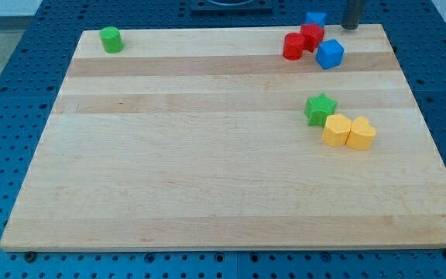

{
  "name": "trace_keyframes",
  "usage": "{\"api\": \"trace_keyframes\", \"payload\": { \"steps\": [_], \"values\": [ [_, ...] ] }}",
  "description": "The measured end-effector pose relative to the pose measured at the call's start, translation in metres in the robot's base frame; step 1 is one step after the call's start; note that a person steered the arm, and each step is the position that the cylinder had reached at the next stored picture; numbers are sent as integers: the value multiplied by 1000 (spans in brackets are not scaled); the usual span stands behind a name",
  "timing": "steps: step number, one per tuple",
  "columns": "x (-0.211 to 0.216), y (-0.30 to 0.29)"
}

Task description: Push the blue cube towards the top left

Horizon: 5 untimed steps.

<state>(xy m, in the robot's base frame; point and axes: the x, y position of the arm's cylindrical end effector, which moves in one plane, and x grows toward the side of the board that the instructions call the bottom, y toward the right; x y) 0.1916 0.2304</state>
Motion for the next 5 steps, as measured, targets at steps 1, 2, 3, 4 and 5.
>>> {"api": "trace_keyframes", "payload": {
  "steps": [1, 2, 3, 4, 5],
  "values": [
    [0, -3],
    [0, -5],
    [-1, -10],
    [0, -18],
    [1, -26]
  ]
}}
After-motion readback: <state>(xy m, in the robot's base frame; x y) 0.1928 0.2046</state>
